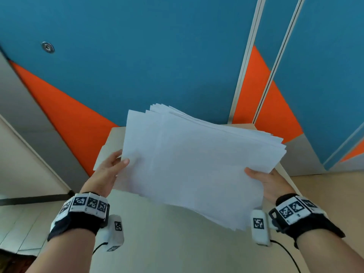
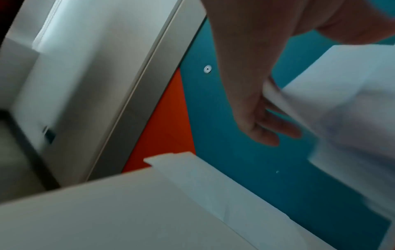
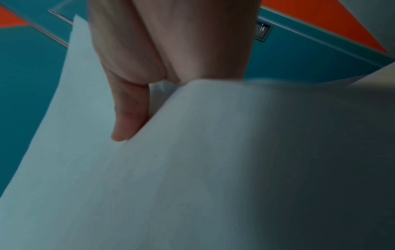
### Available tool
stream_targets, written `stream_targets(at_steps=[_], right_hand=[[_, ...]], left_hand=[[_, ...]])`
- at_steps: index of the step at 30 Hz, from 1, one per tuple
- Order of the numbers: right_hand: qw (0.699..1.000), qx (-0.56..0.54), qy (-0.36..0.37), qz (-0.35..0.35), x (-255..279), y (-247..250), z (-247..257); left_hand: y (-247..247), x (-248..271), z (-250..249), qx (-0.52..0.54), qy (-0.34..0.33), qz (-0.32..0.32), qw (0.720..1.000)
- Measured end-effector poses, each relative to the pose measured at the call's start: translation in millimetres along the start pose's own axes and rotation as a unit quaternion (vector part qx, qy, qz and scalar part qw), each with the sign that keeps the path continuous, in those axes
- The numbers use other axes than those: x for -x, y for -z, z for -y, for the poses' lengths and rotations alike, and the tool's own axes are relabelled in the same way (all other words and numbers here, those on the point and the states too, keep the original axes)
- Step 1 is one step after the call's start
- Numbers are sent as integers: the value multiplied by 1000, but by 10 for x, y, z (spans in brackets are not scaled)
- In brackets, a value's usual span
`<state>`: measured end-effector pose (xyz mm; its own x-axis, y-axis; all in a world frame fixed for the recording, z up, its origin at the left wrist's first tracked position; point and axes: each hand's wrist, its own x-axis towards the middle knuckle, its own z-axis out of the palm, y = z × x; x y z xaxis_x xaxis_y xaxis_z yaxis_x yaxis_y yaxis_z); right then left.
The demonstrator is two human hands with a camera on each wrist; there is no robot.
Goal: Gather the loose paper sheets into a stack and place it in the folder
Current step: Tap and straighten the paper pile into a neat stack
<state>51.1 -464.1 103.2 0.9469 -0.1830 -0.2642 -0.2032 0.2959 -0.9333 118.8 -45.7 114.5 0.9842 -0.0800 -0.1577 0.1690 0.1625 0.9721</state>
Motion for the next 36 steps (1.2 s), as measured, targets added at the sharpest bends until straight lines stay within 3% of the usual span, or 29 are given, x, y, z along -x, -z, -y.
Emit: stream_targets(at_steps=[4, 14, 24, 28, 32, 36], right_hand=[[999, -14, -30, 30, 53, 15, -73], [994, -63, -83, 27, 193, -57, -262], [998, 9, -48, 27, 180, -153, -94], [998, 58, 33, 11, 151, -181, 68], [987, 119, 103, 42, 179, -348, 189], [979, 191, 69, -3, 181, -419, -89]], left_hand=[[-121, 46, -102, -70, 28, 92, 993], [-314, 54, 15, -67, 69, 132, 987], [-388, -14, 200, -53, 51, 99, 992], [-318, 18, 244, 10, 14, 78, 997], [-201, 18, 324, 55, 3, 76, 996], [-197, 18, 618, 25, 42, 44, 998]])
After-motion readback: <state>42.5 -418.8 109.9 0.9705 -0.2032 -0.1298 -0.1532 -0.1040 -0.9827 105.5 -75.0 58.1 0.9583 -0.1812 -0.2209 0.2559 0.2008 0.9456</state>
